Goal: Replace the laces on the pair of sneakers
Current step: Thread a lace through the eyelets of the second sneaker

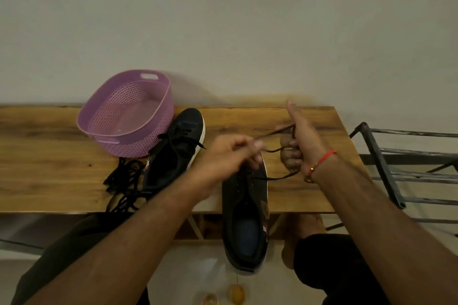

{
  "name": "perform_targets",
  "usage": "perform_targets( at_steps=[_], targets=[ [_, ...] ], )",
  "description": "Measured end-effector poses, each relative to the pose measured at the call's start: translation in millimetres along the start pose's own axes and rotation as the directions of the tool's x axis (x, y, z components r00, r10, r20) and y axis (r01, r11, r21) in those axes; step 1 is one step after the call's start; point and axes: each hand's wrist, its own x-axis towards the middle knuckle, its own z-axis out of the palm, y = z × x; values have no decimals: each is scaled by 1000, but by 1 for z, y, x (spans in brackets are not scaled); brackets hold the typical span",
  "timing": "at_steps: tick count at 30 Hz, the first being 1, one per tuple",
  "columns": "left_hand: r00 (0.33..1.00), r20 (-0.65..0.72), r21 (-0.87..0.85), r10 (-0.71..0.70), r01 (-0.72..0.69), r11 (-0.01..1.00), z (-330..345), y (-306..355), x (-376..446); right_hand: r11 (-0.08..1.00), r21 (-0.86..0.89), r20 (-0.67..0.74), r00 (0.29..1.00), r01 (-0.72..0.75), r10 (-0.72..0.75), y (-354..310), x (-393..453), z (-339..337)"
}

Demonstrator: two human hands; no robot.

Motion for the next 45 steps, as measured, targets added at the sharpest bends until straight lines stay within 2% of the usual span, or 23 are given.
perform_targets(
  at_steps=[2, 4, 5, 6, 8, 10, 12, 14, 15, 17, 19, 22, 25, 27, 29, 30, 32, 33, 34, 36, 37, 42, 45],
  targets=[
    [992, -130, -432, -8, -49, 901, -14, 8, 3, 997, -63, 34, 998, -51, 53, 4, -3, -6],
    [940, -341, -645, -23, -217, 733, -29, 12, 9, 998, -44, 40, 999, -34, 36, 7, -5, -8],
    [907, -419, -618, -42, -252, 745, -36, 13, 11, 1000, -6, 39, 999, 5, -5, 7, -5, -8],
    [882, -467, -513, -56, -219, 830, -43, 11, 14, 998, 33, 42, 997, 58, -59, 7, -5, -6],
    [885, -447, -170, -128, 56, 984, -54, -1, 17, 984, 37, 57, 983, 173, -175, 5, -5, -2],
    [901, -372, 169, -226, 305, 937, -56, -11, 14, 959, -54, 102, 957, 279, -273, 6, -4, 4],
    [914, -390, 453, -113, 298, 841, -45, -17, 8, 929, -126, 186, 928, 348, -323, 8, -6, 8],
    [930, -346, 655, 127, 143, 742, -29, -18, 2, 906, -162, 313, 891, 391, -329, 10, -9, 10],
    [948, -252, 707, 193, 44, 706, -23, -17, 1, 899, -175, 386, 868, 402, -313, 11, -11, 11],
    [978, -32, 669, 205, -131, 731, -16, -14, 3, 890, -176, 514, 810, 421, -282, 10, -16, 11],
    [977, 27, 583, 211, -188, 791, -14, -12, 5, 889, -123, 541, 781, 442, -313, 6, -20, 11],
    [969, -113, 356, 221, -168, 919, -19, -5, 6, 905, 81, 322, 849, 417, -419, -3, -20, 8],
    [954, -175, 165, 243, -215, 963, -34, 1, 4, 887, 216, 34, 905, 407, -424, -12, -12, -6],
    [946, -236, 124, 223, -199, 972, -44, 0, 3, 905, 113, -94, 911, 411, -402, -10, -6, -17],
    [932, -308, 92, 189, -168, 981, -47, -4, 3, 898, -166, -162, 887, 408, -432, -5, -1, -22],
    [926, -328, 94, 187, -165, 982, -47, -7, 2, 827, -397, -154, 860, 397, -486, 0, 2, -22],
    [920, -312, 205, 238, -179, 962, -45, -11, 2, 485, -806, 9, 826, 340, -564, 10, 1, -18],
    [926, -263, 298, 270, -188, 936, -43, -13, 1, 298, -878, 175, 830, 375, -529, 13, -3, -13],
    [937, -201, 374, 285, -196, 906, -40, -14, 0, 218, -850, 343, 818, 480, -462, 15, -5, -7],
    [956, -113, 431, 272, -199, 880, -34, -17, -1, 256, -698, 590, 740, 669, -323, 18, -13, 6],
    [961, -100, 439, 260, -192, 878, -32, -18, -1, 303, -638, 647, 706, 708, -287, 19, -17, 12],
    [949, -209, 380, 235, -143, 914, -32, -16, 2, 472, -577, 439, 740, 667, -510, 22, -15, 10],
    [933, -285, 307, 222, -131, 943, -34, -14, 2, 517, -575, 417, 771, 634, -482, 19, -10, 1]
  ],
)
